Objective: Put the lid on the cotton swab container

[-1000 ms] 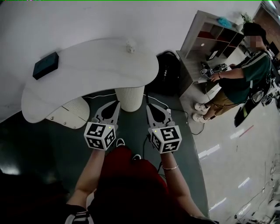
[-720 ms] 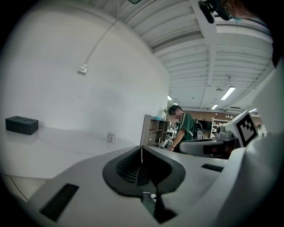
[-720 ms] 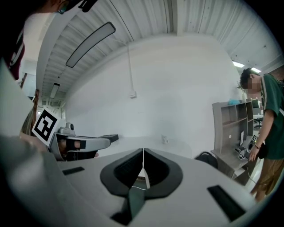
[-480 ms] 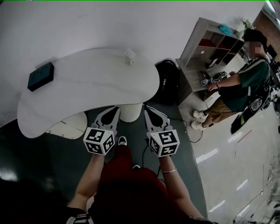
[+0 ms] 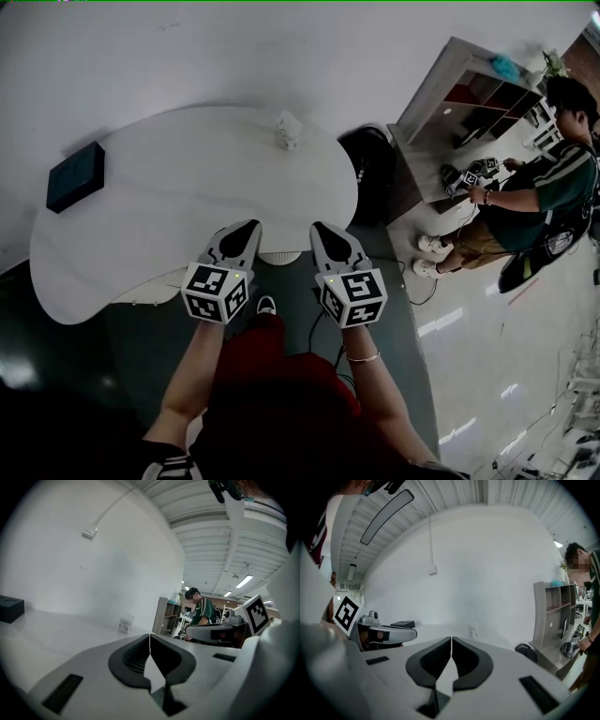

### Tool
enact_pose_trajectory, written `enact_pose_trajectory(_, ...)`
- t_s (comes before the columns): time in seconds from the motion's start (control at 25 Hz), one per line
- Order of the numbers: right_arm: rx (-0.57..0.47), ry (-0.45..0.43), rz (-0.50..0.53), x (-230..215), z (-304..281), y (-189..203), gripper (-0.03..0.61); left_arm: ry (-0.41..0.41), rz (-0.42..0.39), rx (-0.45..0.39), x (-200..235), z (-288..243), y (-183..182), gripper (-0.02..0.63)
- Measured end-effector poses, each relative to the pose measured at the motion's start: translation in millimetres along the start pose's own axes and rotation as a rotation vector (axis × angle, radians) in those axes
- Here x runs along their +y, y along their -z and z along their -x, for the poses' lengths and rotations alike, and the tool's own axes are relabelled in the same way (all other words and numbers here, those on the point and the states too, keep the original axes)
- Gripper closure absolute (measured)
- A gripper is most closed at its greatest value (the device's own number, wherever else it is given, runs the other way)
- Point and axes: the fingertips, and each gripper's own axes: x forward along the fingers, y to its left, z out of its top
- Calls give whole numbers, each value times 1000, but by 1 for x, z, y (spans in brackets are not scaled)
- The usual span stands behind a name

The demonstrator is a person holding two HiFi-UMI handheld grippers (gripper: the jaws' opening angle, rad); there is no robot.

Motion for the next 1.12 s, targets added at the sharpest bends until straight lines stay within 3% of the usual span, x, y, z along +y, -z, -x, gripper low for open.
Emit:
enact_pose_trajectory(0.56, 61, 28, -5, -23, -101, -10, 561, 59, -30, 24, 69, -68, -25, 586)
enact_pose_trajectory(1.12, 78, 48, -6, -36, -136, -18, 560, 107, -56, 45, 86, -92, -26, 586)
